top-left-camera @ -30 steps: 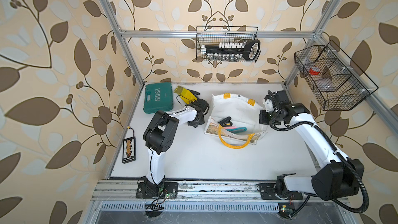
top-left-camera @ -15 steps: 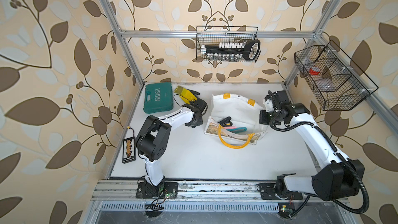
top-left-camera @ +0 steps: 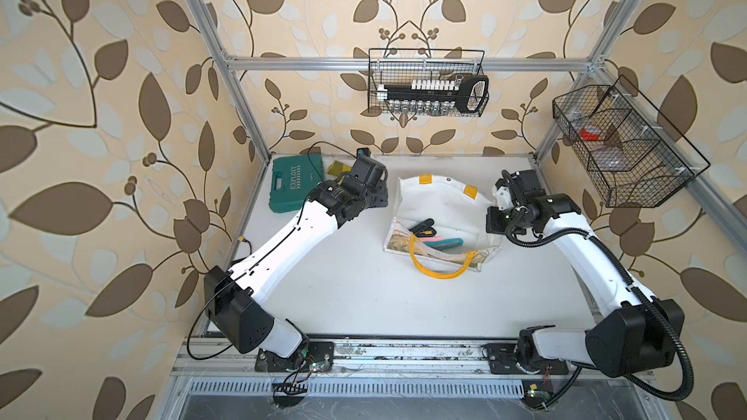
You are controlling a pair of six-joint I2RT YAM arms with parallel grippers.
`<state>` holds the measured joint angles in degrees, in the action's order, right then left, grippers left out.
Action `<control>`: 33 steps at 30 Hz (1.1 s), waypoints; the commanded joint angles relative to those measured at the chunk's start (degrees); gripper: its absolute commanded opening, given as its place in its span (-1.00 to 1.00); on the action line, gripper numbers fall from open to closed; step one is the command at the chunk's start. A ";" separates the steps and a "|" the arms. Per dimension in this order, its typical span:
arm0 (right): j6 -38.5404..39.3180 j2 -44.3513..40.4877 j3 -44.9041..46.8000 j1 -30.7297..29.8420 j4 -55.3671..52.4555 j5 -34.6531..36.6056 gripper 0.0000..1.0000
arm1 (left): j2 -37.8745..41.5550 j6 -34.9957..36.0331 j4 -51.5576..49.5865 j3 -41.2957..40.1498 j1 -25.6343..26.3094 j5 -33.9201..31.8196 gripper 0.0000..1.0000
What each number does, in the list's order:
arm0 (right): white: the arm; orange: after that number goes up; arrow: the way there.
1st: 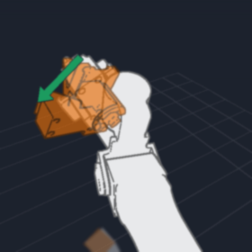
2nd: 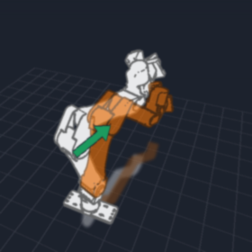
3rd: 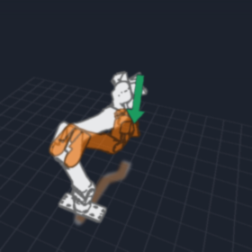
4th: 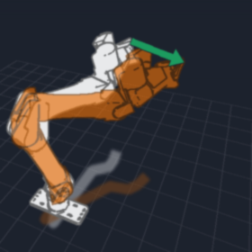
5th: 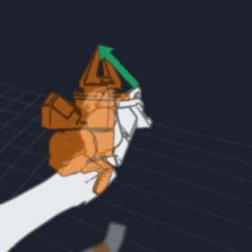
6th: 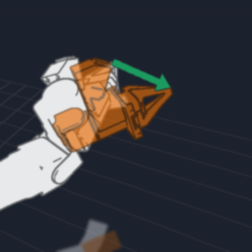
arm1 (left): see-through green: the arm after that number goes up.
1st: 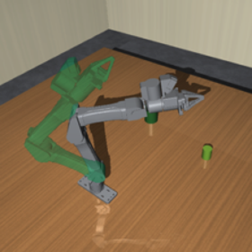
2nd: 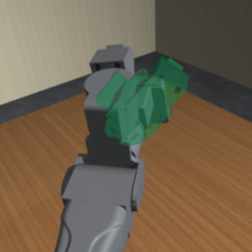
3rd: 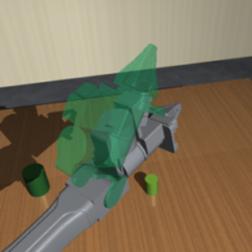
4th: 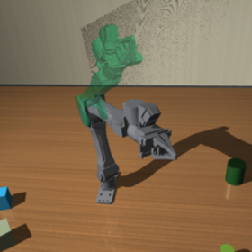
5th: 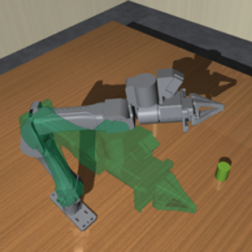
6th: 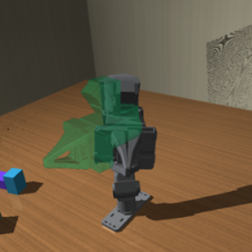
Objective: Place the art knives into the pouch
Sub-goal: Move the pouch at the center of the board, then place the utility knife in the pouch.
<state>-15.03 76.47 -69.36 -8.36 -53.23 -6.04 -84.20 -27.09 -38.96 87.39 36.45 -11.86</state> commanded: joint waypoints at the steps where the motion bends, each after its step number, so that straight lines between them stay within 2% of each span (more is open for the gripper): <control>1: -0.82 0.04 0.44 -1.36 0.48 -0.96 -1.00 | 3.13 1.02 2.50 2.31 2.28 6.34 -0.34; 5: -1.65 0.36 -0.09 -2.02 1.16 -1.75 -1.00 | 2.05 0.23 5.50 4.68 4.67 12.31 -0.33; 11: -3.20 0.24 -1.04 -2.38 2.23 -3.88 -1.00 | -5.85 -2.01 8.03 8.32 6.59 21.42 -0.34; 19: -6.32 1.17 -1.82 -5.33 5.05 -6.08 -1.00 | -11.63 -4.43 10.25 7.73 7.51 25.22 -0.35; 25: -8.03 2.48 -2.74 -8.32 5.99 -4.45 -1.00 | -14.96 -5.32 10.71 8.43 9.21 26.09 -0.35; 33: -7.67 3.13 -3.51 -8.90 4.81 -0.49 -1.00 | -21.14 -6.35 10.09 9.02 12.16 25.84 -0.38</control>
<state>-21.85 79.09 -70.52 -16.88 -48.18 -8.69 -103.53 -32.73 -29.56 94.41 47.46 13.28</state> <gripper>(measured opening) 0.048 0.347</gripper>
